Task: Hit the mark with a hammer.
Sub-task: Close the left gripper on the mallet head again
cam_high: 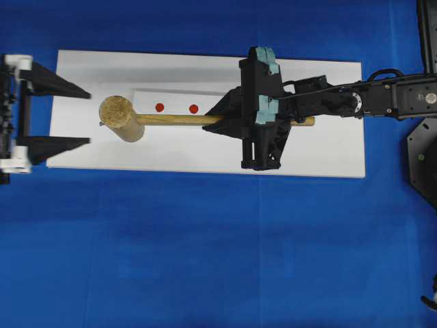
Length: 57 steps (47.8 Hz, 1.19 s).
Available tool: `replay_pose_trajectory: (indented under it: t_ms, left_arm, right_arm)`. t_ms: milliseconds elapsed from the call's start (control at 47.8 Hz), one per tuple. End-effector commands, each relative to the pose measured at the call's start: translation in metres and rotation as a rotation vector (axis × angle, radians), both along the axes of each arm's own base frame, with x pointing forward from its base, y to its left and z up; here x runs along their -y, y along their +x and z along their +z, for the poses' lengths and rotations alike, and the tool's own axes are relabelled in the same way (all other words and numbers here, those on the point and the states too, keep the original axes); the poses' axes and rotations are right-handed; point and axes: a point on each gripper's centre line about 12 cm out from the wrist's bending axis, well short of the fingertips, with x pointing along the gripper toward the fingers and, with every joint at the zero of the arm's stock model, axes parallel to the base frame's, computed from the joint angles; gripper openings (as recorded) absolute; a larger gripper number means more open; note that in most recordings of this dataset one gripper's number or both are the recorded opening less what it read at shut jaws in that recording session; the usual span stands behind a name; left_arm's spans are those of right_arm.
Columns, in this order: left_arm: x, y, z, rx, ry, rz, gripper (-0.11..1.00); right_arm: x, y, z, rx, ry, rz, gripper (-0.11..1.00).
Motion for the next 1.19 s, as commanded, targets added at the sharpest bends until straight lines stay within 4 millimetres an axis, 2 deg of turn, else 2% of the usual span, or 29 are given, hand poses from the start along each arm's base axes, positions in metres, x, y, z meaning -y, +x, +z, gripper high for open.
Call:
replay_pose_trajectory:
  t_ms: [0,188,502,690,878,941,1004,1108,1171]
  left_arm:
    - [-0.002,0.018,0.005,0.011,0.002,0.003,0.92]
    - [-0.003,0.043,-0.003,-0.031,0.000,0.004,0.94]
    - [-0.006,0.073,-0.004,-0.063,0.000,0.009,0.94]
    - [-0.007,0.082,-0.004,-0.066,0.003,0.010,0.94]
    - [-0.010,0.083,-0.004,-0.071,0.005,0.018,0.93]
    - [-0.012,0.082,-0.007,-0.087,0.007,0.025,0.88]
    - [-0.012,0.080,-0.010,-0.105,0.010,0.024,0.77]
    - [-0.012,0.079,-0.012,-0.121,0.012,0.021,0.44]
    - [-0.012,0.079,-0.013,-0.122,0.012,0.021,0.44]
  right_arm:
    - [0.000,0.005,0.019,0.051,-0.010,0.002,0.02]
    - [0.000,0.005,0.019,0.051,-0.010,0.000,0.02]
    - [0.000,0.005,0.019,0.051,-0.010,0.002,0.02]
    - [0.000,0.005,0.019,0.050,-0.009,0.001,0.02]
    - [0.000,0.005,0.018,0.049,-0.010,0.000,0.02]
    - [0.000,0.005,0.019,0.051,-0.011,0.002,0.02]
    - [0.000,0.005,0.019,0.053,-0.012,-0.001,0.02]
    - [0.000,0.005,0.019,0.051,-0.010,0.000,0.02]
    - [0.000,0.005,0.019,0.051,-0.010,0.000,0.02]
